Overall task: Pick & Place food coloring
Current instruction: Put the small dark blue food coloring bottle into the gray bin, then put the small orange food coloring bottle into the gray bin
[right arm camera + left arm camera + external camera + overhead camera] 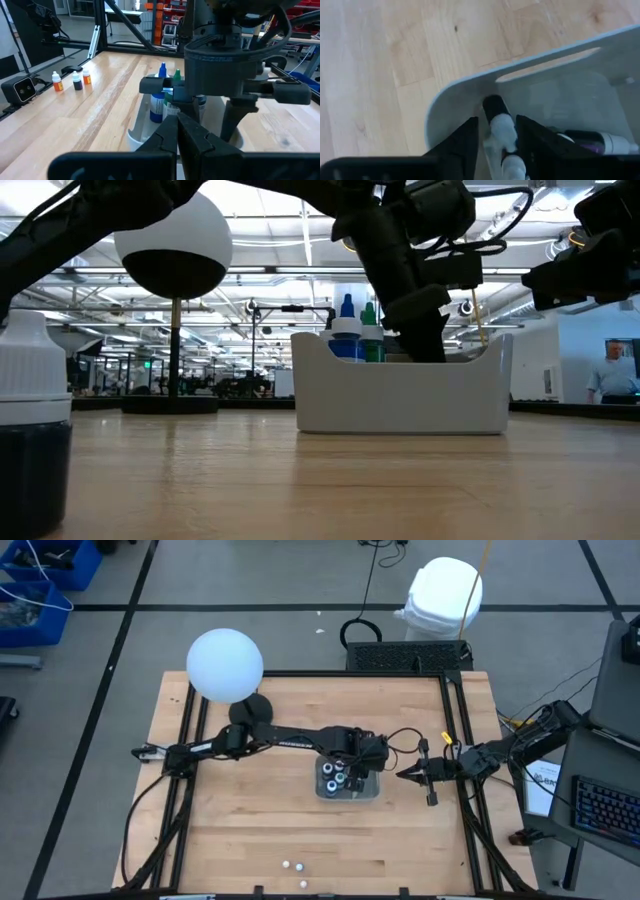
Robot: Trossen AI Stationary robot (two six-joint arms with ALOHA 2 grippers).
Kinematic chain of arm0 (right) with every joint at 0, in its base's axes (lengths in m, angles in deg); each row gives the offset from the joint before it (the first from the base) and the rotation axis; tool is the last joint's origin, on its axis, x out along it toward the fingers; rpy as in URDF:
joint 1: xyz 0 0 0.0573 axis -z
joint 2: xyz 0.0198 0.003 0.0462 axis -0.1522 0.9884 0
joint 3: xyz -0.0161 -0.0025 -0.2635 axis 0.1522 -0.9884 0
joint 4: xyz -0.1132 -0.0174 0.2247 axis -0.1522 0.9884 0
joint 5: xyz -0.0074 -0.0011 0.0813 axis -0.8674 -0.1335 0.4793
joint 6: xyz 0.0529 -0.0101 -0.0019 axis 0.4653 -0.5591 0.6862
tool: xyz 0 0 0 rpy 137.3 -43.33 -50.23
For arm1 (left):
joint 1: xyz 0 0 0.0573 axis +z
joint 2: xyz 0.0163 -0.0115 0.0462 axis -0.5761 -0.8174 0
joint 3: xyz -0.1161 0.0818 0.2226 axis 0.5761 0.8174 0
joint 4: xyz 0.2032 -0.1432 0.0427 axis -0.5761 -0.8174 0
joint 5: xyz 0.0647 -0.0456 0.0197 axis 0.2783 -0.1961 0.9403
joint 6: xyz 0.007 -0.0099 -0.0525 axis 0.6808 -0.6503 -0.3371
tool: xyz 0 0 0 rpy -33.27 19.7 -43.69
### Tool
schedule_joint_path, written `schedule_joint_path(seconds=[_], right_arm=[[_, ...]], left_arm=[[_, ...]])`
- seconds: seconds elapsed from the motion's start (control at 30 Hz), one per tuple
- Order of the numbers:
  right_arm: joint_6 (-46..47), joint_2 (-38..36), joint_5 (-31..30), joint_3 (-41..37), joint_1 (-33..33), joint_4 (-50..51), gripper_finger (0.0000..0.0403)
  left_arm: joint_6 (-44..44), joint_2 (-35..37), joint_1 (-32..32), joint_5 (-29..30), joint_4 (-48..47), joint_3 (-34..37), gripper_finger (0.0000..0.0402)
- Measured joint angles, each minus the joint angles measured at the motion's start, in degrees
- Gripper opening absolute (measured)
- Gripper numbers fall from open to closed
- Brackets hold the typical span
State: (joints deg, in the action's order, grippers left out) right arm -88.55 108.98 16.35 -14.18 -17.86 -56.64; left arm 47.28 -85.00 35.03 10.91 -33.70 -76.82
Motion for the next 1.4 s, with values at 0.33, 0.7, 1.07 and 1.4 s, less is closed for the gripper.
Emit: schedule_joint_path(seconds=[0.33, 0.7, 1.07, 1.4], right_arm=[[-0.55, 0.00, 0.02, 0.00, 0.01, 0.02, 0.0000], [-0.68, -0.02, 0.00, 0.00, 0.01, 0.18, 0.0000], [1.29, 0.04, -0.05, 0.00, 0.00, -0.35, 0.0000], [2.34, 0.09, -0.09, 0.00, 0.00, -0.36, 0.0000]], left_arm=[[-0.48, 5.82, -3.00, 0.31, -2.94, -4.74, 0.0206], [-12.66, 17.97, -17.67, -0.71, -10.76, -4.37, 0.0177], [-33.04, 15.02, -32.18, 4.45, -23.62, 2.23, 0.0066], [-52.79, 15.02, -35.79, -3.64, -23.35, 16.36, 0.0148]])
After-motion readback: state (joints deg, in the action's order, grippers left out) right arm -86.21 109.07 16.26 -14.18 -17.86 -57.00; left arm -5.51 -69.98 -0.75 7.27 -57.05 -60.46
